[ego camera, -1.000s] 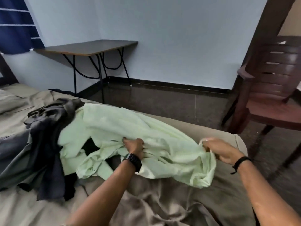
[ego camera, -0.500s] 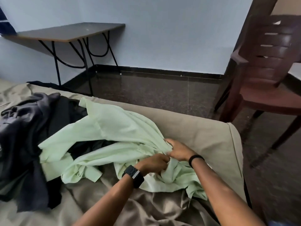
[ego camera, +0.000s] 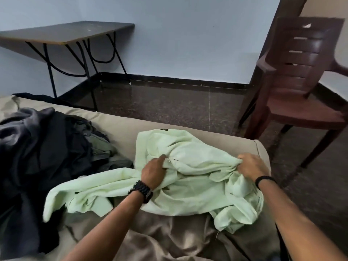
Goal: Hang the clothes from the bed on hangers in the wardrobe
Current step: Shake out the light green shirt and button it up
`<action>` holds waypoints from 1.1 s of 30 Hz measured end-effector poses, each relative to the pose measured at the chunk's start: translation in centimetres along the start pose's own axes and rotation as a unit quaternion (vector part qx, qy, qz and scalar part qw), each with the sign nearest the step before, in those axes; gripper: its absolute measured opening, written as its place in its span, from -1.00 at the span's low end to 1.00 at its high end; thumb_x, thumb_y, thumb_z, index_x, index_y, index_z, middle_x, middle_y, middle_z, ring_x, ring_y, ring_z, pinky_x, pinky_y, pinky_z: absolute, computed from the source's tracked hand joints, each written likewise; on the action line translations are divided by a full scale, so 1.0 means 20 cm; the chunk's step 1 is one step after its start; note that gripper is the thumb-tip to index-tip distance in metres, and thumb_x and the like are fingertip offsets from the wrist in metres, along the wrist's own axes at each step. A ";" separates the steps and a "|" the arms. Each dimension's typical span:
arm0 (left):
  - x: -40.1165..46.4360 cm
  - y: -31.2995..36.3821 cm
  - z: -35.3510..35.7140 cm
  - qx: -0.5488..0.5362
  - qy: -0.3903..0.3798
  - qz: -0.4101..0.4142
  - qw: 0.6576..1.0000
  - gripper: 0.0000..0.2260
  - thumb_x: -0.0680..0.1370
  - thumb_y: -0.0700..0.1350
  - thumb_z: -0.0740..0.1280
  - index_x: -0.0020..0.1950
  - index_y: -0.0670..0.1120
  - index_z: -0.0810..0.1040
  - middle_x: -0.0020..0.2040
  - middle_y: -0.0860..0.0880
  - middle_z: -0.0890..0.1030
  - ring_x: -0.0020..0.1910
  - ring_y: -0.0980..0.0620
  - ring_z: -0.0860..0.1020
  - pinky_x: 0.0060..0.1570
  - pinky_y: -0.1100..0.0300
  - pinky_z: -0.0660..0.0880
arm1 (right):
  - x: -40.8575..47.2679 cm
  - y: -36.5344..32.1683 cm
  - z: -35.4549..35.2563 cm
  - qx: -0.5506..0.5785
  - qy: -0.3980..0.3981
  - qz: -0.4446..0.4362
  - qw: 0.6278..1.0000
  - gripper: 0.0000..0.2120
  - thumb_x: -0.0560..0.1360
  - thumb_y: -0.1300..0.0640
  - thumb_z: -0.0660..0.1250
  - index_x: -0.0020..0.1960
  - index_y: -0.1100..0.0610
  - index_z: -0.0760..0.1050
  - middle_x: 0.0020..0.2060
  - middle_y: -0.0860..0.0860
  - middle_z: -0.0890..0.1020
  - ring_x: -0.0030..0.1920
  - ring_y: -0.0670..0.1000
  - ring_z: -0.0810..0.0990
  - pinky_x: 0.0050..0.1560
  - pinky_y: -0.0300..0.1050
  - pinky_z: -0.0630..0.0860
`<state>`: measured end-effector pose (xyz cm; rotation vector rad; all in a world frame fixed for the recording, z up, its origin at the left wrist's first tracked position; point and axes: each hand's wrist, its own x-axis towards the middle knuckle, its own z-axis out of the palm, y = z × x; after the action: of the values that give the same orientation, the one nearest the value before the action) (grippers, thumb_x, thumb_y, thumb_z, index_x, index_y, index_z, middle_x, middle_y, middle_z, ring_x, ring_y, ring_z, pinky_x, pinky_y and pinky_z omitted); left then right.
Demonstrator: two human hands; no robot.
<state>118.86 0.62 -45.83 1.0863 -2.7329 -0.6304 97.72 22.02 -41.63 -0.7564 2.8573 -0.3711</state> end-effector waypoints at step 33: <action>0.34 0.36 -0.50 -0.038 -0.322 0.011 0.946 -0.39 0.47 0.39 0.20 -0.04 -0.17 0.61 -0.21 -0.10 0.65 -0.41 -0.02 0.55 -0.39 0.18 0.48 | -0.28 -0.10 -0.04 0.435 -0.298 -0.094 0.845 -0.67 0.59 -0.01 0.26 0.35 -0.09 0.45 0.32 -0.01 0.52 0.28 -0.05 0.50 0.39 -0.09 0.35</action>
<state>112.16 -2.55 -33.90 0.9535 -3.1966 -1.2701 103.30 23.38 -39.72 -0.7554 1.7429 -1.1191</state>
